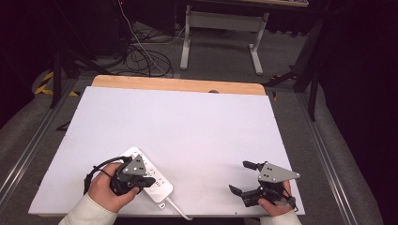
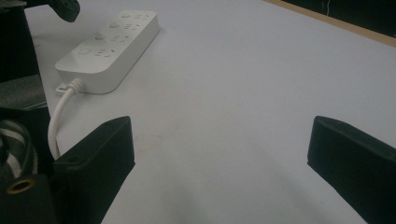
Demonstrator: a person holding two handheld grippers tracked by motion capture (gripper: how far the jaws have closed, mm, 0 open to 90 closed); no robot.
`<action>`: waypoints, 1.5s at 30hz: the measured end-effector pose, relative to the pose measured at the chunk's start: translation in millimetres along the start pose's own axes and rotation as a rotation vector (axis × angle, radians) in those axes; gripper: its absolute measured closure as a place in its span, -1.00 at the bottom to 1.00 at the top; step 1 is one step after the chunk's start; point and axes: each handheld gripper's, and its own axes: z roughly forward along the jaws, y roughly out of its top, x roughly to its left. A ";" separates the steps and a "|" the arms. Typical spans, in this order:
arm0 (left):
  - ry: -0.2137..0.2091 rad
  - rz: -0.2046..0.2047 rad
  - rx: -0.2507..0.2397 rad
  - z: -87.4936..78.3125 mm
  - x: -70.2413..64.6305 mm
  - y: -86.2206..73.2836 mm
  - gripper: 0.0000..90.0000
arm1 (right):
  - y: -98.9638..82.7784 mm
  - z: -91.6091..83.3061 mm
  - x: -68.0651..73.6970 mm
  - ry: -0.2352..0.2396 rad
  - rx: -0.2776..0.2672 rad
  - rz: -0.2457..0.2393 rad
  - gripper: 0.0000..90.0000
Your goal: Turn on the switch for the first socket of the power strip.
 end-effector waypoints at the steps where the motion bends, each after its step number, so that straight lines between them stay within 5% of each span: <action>1: -0.006 0.005 -0.007 0.0 -0.5 0.3 1.00 | 0.0 0.0 0.0 0.000 0.000 0.000 -0.83; 11: 0.021 0.008 -0.067 -6.3 -2.4 2.9 0.15 | 0.1 -0.5 0.4 0.001 -0.002 0.002 -0.83; 16: 0.060 0.024 -0.149 -13.6 -0.7 2.1 -0.39 | 0.1 -0.9 0.1 0.000 -0.004 0.002 -0.83; 20: 0.064 0.019 -0.234 -25.2 5.2 -3.9 -0.47 | 0.1 -0.9 0.0 -0.001 -0.004 0.002 -0.83; 31: 0.076 -0.037 -0.361 -43.3 22.2 -24.4 -0.70 | 0.3 -1.7 0.1 0.001 -0.008 0.002 -0.83; 45: 0.102 -0.007 -0.440 -52.8 38.2 -67.9 -0.85 | 0.3 -2.0 -0.1 -0.003 -0.009 0.001 -0.83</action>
